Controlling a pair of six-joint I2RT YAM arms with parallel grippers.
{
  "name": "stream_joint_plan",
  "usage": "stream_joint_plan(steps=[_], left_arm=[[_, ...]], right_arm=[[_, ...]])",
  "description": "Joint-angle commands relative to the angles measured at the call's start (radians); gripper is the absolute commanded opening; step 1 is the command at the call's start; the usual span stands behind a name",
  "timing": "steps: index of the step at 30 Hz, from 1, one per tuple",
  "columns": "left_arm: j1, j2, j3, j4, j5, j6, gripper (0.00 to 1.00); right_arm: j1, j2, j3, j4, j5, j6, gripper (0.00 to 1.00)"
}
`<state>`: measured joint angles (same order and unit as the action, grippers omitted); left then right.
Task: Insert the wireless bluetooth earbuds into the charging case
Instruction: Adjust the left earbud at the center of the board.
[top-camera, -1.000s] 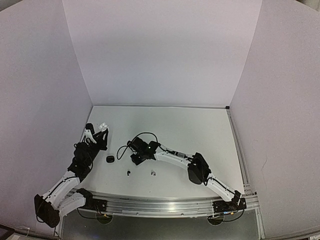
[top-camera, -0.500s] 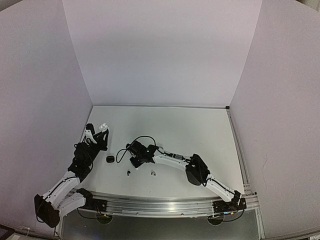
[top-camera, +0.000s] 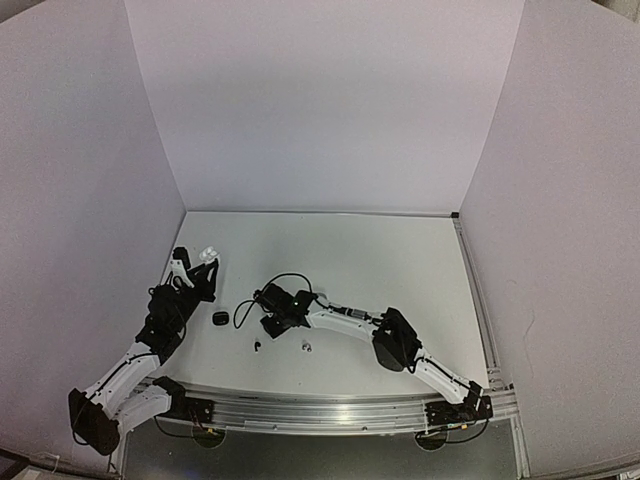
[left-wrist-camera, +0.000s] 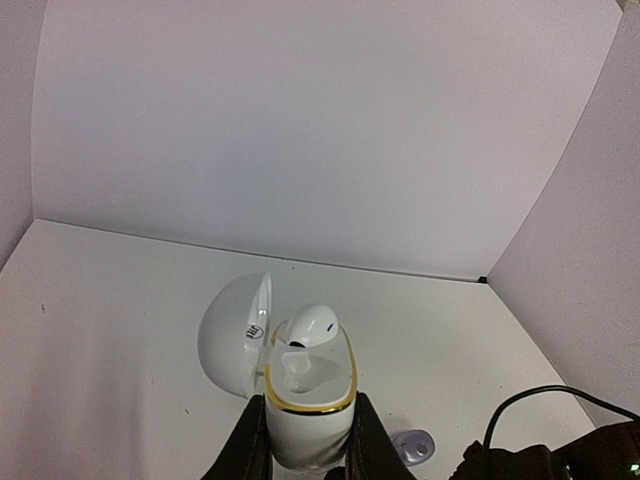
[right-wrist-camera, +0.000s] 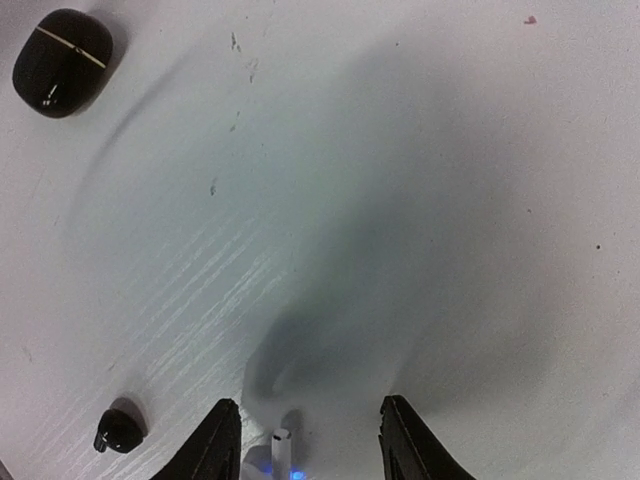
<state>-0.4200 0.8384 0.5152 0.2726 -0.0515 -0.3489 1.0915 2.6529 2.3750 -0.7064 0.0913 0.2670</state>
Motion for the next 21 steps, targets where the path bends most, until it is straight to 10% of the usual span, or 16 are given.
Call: stream_joint_plan(steps=[1,21], left_arm=[[-0.003,0.003,0.013,0.029,0.016,-0.002,0.00],[-0.004,0.003,0.011,0.033,0.016,-0.004,0.00]], right_arm=[[0.025,-0.097,-0.057,-0.043,-0.003,0.054,0.46],[0.049,-0.082,-0.107,-0.061,-0.025,0.065,0.33]])
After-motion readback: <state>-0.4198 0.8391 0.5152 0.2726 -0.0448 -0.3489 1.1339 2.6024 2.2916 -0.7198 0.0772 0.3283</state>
